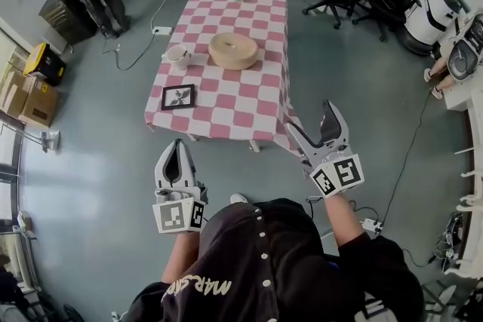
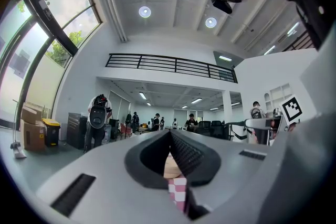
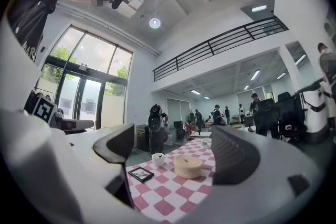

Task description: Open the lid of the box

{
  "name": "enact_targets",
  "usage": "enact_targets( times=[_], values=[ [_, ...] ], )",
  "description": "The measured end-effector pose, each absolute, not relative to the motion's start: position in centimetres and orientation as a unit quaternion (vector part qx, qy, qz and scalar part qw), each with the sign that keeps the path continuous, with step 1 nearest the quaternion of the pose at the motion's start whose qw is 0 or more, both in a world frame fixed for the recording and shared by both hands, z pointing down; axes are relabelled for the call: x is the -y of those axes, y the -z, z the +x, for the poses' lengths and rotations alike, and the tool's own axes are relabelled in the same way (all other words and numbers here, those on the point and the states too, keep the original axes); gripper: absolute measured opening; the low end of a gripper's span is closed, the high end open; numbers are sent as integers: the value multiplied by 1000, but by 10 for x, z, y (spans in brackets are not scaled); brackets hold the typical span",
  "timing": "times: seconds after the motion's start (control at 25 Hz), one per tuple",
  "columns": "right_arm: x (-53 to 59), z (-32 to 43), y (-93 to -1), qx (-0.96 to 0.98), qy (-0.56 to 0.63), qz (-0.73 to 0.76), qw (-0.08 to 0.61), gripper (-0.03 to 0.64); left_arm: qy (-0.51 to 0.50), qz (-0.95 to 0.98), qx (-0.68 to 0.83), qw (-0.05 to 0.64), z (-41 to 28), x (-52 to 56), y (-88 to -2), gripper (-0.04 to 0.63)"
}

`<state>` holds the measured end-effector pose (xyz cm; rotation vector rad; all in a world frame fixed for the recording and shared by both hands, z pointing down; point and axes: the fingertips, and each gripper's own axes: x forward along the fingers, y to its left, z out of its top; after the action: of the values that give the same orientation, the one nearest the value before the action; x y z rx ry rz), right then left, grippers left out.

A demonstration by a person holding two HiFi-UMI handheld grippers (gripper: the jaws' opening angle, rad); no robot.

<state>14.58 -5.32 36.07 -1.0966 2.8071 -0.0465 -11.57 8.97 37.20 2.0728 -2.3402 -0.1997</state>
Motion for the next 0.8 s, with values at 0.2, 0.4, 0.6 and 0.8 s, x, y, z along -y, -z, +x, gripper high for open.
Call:
enact_targets(
  times=[0.2,0.4,0.6,0.8],
  values=[
    [46,129,-372,-930,14,-364,55,446,51,667,743,10,-132,-95,-385,8],
    [44,121,-377,-932,13,-360,39,446,52,666,744,19,-140,-95,-389,8],
    [53,111,-382,-935,15,-354,34,446,53,666,744,24,-142,-86,-395,8],
    [73,98,-385,-939,18,-340,34,446,49,660,749,30,-151,-69,-397,8]
  ],
)
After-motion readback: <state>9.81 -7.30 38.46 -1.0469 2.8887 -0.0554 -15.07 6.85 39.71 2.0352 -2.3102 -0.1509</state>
